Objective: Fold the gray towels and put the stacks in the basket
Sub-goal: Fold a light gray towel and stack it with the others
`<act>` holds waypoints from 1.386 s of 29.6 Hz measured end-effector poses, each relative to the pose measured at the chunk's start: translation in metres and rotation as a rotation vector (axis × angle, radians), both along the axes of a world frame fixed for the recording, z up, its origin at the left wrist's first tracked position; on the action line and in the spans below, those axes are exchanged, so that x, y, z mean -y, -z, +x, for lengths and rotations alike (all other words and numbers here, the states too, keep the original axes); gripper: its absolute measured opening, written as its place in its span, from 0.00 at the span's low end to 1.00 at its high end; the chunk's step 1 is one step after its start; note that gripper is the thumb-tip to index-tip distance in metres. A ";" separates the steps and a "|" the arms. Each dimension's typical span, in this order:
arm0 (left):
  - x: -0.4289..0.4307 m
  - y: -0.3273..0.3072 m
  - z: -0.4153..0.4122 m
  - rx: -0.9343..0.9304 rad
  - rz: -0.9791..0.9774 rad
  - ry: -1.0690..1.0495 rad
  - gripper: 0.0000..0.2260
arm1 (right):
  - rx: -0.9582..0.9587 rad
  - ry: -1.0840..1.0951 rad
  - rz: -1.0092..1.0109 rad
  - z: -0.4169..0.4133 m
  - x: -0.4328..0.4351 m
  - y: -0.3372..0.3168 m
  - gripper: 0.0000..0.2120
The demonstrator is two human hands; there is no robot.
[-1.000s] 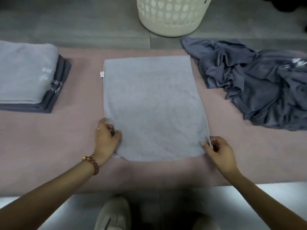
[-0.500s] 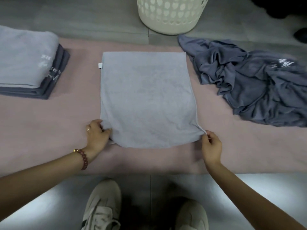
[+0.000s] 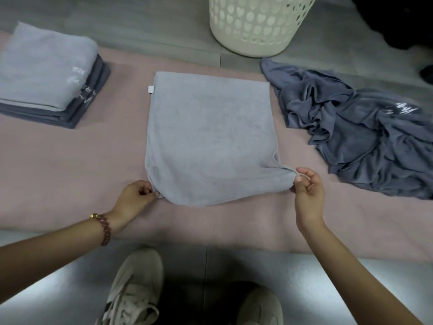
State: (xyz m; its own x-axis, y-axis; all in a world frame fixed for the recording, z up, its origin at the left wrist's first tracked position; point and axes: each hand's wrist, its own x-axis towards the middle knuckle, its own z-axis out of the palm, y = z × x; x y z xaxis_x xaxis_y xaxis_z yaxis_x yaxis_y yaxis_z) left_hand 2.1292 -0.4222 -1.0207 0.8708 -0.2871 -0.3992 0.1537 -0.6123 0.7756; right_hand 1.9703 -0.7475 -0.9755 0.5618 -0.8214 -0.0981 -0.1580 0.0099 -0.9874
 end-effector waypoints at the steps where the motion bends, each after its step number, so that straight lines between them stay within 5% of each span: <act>1: 0.001 -0.003 0.000 0.027 0.000 0.004 0.07 | -0.005 -0.011 -0.029 0.002 0.002 -0.002 0.15; 10: 0.005 -0.037 -0.011 0.344 -0.415 -0.155 0.10 | 0.076 -0.050 0.170 0.007 0.000 -0.022 0.15; 14: -0.008 -0.033 -0.003 0.414 -0.398 -0.157 0.05 | 0.046 -0.042 0.155 0.001 0.006 -0.022 0.16; 22: -0.034 -0.009 -0.010 0.353 -0.301 -0.023 0.12 | -0.125 -0.012 0.254 -0.018 -0.003 0.007 0.16; 28: -0.036 -0.001 -0.011 0.341 -0.290 -0.026 0.14 | -0.337 -0.182 0.011 -0.022 0.008 0.020 0.07; 36: -0.038 -0.001 -0.011 0.425 -0.158 0.011 0.14 | 0.104 -0.128 0.552 -0.017 0.012 -0.001 0.08; 41: -0.036 0.001 -0.012 0.424 -0.146 -0.001 0.15 | 0.063 -0.108 0.395 -0.001 0.010 -0.019 0.09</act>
State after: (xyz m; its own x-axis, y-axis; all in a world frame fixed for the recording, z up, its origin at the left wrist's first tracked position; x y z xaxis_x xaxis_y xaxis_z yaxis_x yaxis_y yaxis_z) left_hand 2.1177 -0.3865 -1.0213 0.9491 -0.3128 0.0381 -0.1960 -0.4914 0.8486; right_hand 1.9690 -0.7576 -0.9568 0.6577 -0.6634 -0.3568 -0.1186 0.3765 -0.9188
